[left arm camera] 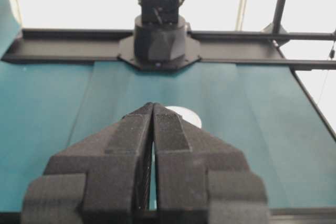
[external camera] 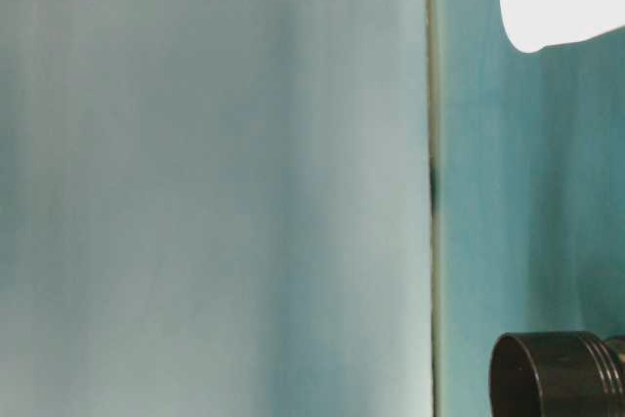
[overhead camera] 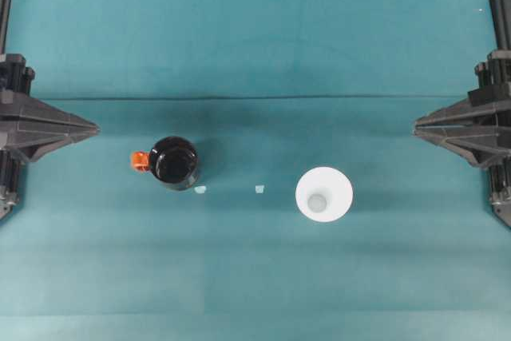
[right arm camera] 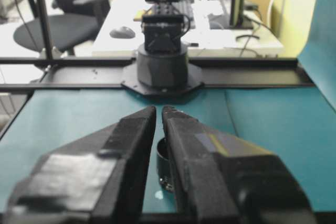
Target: Put the paper cup into the moved red handle cup holder.
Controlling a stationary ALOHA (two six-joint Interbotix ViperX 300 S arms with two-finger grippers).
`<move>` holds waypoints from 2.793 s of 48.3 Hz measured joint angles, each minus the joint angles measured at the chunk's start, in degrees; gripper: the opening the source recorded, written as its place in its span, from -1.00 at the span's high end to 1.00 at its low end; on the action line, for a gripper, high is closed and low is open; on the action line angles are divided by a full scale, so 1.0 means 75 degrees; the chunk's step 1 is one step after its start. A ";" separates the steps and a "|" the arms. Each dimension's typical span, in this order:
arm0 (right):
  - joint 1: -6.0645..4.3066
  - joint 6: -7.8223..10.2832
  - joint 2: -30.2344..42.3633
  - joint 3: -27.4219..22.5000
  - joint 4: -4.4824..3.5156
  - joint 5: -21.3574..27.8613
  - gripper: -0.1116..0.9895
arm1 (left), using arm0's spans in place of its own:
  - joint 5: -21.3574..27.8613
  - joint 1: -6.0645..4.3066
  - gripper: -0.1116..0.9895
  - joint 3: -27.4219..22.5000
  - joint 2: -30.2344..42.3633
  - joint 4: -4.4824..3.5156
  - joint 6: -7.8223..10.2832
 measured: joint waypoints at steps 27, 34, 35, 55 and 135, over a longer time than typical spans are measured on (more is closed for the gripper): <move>0.0188 0.0387 -0.0223 0.0023 0.0176 0.0855 0.99 | 0.2918 0.0012 0.75 -0.0469 0.0199 0.0059 -0.0246; 0.0188 0.0387 -0.0316 0.0023 0.0176 0.1078 0.99 | 0.4992 0.0012 0.75 -0.0914 0.0199 0.0070 -0.0234; 0.0188 0.0387 -0.0328 0.0023 0.0176 0.1090 0.99 | 0.5191 0.0012 0.75 -0.0949 0.0199 0.0059 -0.0223; 0.0176 0.0398 -0.0410 0.0023 0.0188 0.1195 0.99 | 0.6809 0.0680 0.75 -0.1020 0.0680 0.0105 -0.0281; 0.0141 0.0422 -0.0715 0.0012 0.0211 0.1969 1.00 | 0.4617 0.1078 -0.94 -0.1336 0.5039 0.0129 0.0363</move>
